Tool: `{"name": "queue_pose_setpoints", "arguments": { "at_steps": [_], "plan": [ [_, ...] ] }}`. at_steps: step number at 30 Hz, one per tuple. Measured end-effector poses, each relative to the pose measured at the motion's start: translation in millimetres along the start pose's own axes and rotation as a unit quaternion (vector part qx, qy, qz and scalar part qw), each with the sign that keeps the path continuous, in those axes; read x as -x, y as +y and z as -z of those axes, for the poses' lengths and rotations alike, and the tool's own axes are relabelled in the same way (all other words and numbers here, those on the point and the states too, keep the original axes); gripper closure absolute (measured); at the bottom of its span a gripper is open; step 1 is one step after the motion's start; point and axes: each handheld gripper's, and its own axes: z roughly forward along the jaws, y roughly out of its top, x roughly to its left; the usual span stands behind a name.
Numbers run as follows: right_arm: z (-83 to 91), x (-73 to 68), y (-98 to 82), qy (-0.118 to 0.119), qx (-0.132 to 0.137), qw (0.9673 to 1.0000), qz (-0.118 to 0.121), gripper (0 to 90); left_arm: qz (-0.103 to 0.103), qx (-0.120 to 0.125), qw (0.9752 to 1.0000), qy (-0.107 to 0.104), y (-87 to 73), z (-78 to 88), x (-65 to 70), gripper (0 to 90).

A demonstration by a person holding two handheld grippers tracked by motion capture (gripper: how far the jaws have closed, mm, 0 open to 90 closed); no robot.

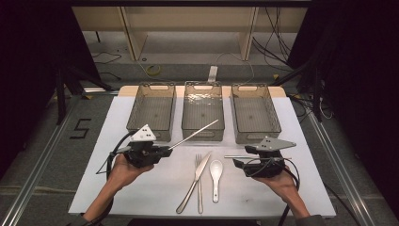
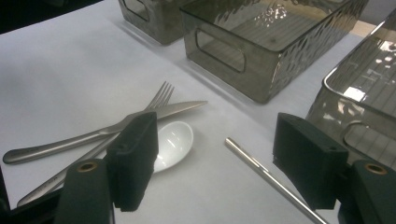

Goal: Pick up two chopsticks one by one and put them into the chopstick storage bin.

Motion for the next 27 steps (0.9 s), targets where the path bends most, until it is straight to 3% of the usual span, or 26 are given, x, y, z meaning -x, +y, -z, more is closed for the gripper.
{"name": "queue_pose_setpoints", "arguments": {
  "at_steps": [9,16,27],
  "plan": [
    [8.9,-3.2,-17.2,-0.011,0.014,0.9997,-0.017,28.8,0.047,0.021,0.9978,0.043,1.1,10.5,-36.7,82.9],
    [16.4,-3.0,-27.7,-0.016,0.016,0.9992,-0.033,27.8,0.084,0.043,0.9923,0.080,8.1,12.8,-62.9,82.9],
    [18.7,-8.8,-30.6,-0.011,0.015,0.9993,-0.033,26.5,0.117,0.043,0.9839,0.128,21.3,5.4,-97.9,82.9]
  ]
}}
